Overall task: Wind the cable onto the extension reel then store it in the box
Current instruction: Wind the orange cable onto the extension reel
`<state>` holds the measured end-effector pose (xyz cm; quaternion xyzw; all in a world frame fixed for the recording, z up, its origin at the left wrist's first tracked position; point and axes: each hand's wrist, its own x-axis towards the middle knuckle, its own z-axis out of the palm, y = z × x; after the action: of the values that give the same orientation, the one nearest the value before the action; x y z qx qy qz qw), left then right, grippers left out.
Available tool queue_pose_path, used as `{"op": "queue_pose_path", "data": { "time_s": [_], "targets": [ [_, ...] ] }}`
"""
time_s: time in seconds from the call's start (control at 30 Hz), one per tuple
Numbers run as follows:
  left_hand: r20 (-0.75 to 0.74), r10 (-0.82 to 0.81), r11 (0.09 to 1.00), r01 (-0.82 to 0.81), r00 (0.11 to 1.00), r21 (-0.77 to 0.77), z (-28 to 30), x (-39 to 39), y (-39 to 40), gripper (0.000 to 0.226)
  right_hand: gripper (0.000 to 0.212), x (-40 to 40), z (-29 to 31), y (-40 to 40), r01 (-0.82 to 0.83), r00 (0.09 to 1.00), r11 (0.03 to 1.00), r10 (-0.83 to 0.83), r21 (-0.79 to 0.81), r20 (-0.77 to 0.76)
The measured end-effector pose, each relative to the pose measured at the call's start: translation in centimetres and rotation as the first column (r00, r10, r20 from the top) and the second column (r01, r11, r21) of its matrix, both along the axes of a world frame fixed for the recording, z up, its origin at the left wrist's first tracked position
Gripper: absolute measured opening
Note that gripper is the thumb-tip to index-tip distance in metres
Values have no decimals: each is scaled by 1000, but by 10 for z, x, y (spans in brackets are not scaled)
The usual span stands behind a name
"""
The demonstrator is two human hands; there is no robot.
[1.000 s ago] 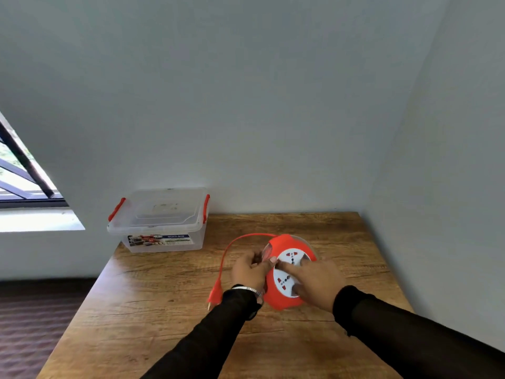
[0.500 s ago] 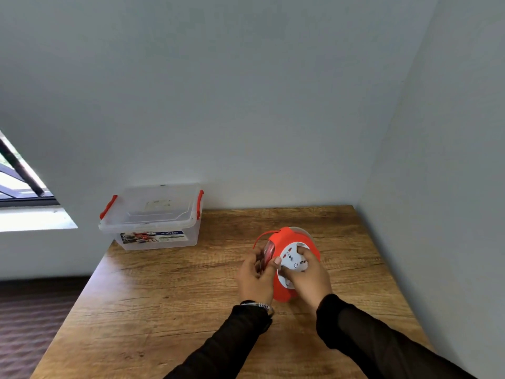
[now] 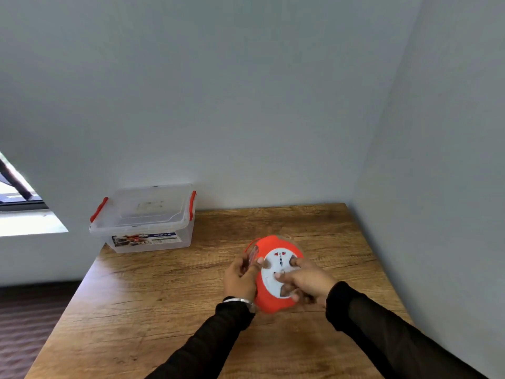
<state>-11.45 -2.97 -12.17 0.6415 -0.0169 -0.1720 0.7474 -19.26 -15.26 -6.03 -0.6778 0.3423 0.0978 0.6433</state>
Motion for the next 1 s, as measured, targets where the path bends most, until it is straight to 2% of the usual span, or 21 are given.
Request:
{"op": "queue_pose_path", "data": {
  "time_s": [0.03, 0.07, 0.1, 0.13, 0.17, 0.2, 0.27, 0.3, 0.33, 0.37, 0.43, 0.5, 0.57, 0.67, 0.73, 0.8, 0.87, 1.0],
  "targets": [
    [-34, -34, 999, 34, 999, 18, 0, 4, 5, 6, 41, -2, 3, -4, -95, 995, 986, 96, -140, -3],
    [-59, -79, 996, 82, 995, 43, 1, 8, 9, 3, 30, -4, 6, -9, -189, 981, 908, 195, -375, -22],
    [-77, -132, 988, 138, 988, 75, 4, 12, 12, 3, 27, -6, 9, -13, -270, 954, 728, 293, -630, -70],
    [-86, -185, 974, 194, 979, 120, 8, 16, 14, 3, 28, -8, 10, -17, -308, 917, 491, 381, -815, -117],
    [-97, -236, 953, 250, 967, 174, 13, 20, 16, 4, 30, -9, 11, -19, -324, 857, 276, 492, -905, -156],
    [-113, -282, 927, 301, 953, 224, 18, 24, 17, 5, 31, -10, 11, -20, -333, 763, 104, 613, -937, -204],
    [-151, -384, 868, 411, 911, 278, 28, 33, 18, 2, 38, -9, 11, -20, -376, 479, -204, 792, -904, -378],
    [-162, -435, 833, 464, 886, 302, 33, 37, 19, 5, 44, -9, 10, -19, -393, 344, -322, 817, -862, -462],
    [-166, -488, 789, 514, 857, 337, 36, 41, 19, 6, 50, -7, 9, -18, -408, 251, -396, 817, -823, -518],
    [-170, -536, 742, 558, 827, 372, 40, 43, 19, 6, 57, -6, 9, -17, -429, 196, -435, 810, -791, -552],
    [-189, -610, 656, 624, 770, 423, 44, 47, 19, 20, 68, -4, 9, -15, -446, 147, -471, 800, -761, -582],
    [-199, -665, 580, 666, 720, 469, 45, 49, 18, 26, 73, -2, 7, -8, -432, 146, -511, 773, -743, -617],
    [-189, -692, 537, 671, 697, 511, 42, 51, 16, 25, 67, 2, 3, 0, -394, 167, -555, 740, -732, -651],
    [-146, -653, 559, 604, 743, 568, 36, 49, 14, 11, 56, 6, -3, 10, -306, 210, -606, 709, -734, -673],
    [-121, -621, 576, 556, 775, 599, 32, 49, 13, 10, 52, 7, -3, 13, -269, 234, -614, 706, -742, -668],
    [-120, -611, 572, 541, 783, 617, 30, 49, 12, 9, 49, 7, -3, 12, -267, 257, -597, 712, -756, -653],
    [-116, -588, 586, 520, 800, 622, 28, 50, 11, 18, 51, 8, -2, 12, -288, 284, -580, 708, -762, -646],
    [-109, -473, 687, 444, 874, 576, 19, 50, 7, 22, 52, 14, -3, 10, -358, 354, -515, 697, -779, -624]
  ]
}}
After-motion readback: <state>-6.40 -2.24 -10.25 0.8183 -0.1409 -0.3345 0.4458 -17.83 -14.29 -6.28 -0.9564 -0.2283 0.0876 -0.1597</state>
